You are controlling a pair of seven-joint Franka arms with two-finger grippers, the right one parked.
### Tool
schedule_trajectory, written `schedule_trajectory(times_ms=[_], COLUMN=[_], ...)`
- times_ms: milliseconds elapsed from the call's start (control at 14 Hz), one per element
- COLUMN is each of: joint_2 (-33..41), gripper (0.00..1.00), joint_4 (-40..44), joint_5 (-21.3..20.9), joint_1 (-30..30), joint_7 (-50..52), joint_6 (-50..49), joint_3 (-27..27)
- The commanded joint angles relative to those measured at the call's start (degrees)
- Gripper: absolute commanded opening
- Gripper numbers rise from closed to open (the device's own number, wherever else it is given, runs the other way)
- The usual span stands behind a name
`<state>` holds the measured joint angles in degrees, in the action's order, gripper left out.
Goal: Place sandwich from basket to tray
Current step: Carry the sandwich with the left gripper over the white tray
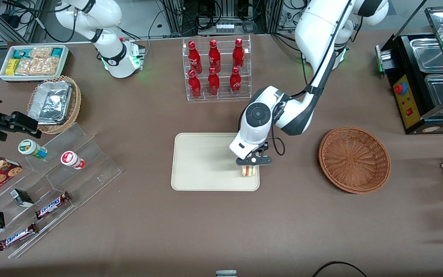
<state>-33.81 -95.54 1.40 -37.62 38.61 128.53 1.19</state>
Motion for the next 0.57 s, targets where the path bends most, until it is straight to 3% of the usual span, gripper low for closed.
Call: schedule_trajectory(times_ms=[0,500], joint_2=[-2.8,-6.9], gripper=[0.25,0.28], joint_4=[2.2,4.7], joint_5=[0.9,4.0], joint_1=[-0.9,-1.0], joint_7=[-1.7,-5.2], joint_6=[-0.5,2.9], joint_3=[-0.6,-0.6])
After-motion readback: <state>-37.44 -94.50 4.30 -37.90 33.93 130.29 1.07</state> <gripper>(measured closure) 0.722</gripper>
